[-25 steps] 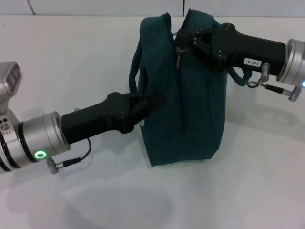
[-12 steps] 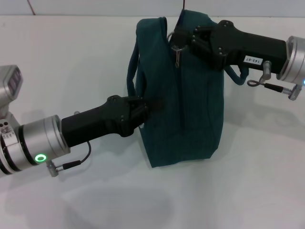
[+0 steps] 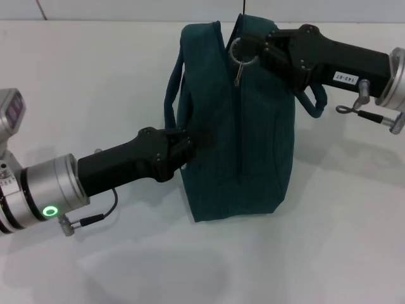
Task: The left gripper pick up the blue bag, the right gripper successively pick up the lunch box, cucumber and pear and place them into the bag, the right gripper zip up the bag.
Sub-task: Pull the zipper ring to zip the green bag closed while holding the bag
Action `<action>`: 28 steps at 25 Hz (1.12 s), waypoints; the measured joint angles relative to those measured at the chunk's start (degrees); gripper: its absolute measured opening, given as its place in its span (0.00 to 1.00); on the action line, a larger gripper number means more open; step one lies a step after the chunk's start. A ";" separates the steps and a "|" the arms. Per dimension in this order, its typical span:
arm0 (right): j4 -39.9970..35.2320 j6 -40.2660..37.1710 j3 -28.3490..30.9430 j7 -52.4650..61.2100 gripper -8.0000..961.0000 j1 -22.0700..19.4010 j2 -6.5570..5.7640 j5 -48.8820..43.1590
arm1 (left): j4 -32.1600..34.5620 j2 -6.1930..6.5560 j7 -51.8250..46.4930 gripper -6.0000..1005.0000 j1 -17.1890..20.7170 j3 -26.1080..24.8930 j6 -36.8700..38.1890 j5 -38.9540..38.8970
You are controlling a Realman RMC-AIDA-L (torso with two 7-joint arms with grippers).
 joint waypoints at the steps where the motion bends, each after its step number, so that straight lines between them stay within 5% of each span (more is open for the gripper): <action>1: 0.15 -0.04 0.01 0.01 0.02 -0.01 -0.01 -0.02 | 0.08 0.00 0.00 0.07 0.00 0.03 0.09 0.05; 28: 0.15 -1.49 -0.01 0.49 0.02 0.04 0.33 -0.03 | -0.16 -0.02 4.94 0.07 0.48 0.41 4.57 0.41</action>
